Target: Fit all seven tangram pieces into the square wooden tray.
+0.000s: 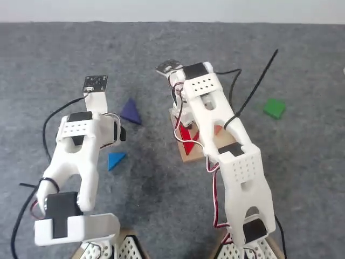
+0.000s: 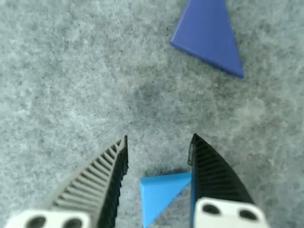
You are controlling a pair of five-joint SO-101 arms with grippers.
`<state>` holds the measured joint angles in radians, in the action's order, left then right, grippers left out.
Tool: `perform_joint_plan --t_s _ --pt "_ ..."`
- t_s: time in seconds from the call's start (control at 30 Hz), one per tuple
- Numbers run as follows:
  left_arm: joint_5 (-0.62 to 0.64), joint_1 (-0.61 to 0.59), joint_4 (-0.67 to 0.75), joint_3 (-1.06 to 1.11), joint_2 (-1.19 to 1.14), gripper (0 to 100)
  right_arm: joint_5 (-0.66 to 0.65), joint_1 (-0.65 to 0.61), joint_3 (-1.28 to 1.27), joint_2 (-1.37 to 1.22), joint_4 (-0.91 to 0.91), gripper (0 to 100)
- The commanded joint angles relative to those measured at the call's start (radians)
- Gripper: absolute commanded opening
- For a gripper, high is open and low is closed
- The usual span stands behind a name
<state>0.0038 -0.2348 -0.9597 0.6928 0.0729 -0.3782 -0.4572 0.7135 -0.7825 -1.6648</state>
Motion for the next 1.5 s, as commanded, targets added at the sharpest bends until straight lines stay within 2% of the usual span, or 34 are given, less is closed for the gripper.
perform_joint_plan --t_s 0.0,0.07,0.23,0.53,0.67,0.8,0.93,1.0,1.17,1.27,1.47 --pt "-0.014 0.006 0.017 -0.002 0.054 21 -0.118 0.010 0.057 0.016 -0.035 24.0" --pt "-0.014 0.006 0.017 -0.002 0.054 21 -0.115 0.008 0.055 0.016 -0.044 24.0" --pt "-0.014 0.006 0.017 -0.002 0.054 21 0.023 -0.001 0.057 0.027 -0.097 24.0" --pt "-0.015 0.006 0.017 -0.002 0.054 21 0.044 -0.071 0.054 0.019 -0.114 24.0" --pt "-0.015 0.006 0.017 -0.004 0.054 21 0.118 -0.077 0.002 0.033 -0.120 24.0" --pt "-0.015 0.006 0.017 -0.004 0.054 21 0.158 -0.099 -0.075 0.162 -0.104 24.0" --pt "-0.015 0.006 0.017 -0.004 0.054 21 0.181 -0.160 -0.250 0.355 0.008 21.7" --pt "-0.017 0.006 0.017 -0.004 0.054 21 0.181 -0.171 -0.434 0.426 0.142 19.9" --pt "-0.044 0.006 0.017 -0.005 0.054 21 0.173 -0.160 -0.855 0.575 0.495 22.8" --pt "-0.044 0.008 0.017 -0.005 0.054 21 0.172 -0.142 -0.927 0.630 0.582 22.4" --pt "-0.044 0.008 0.017 -0.004 0.054 21 0.175 -0.065 -0.907 0.595 0.642 22.6"
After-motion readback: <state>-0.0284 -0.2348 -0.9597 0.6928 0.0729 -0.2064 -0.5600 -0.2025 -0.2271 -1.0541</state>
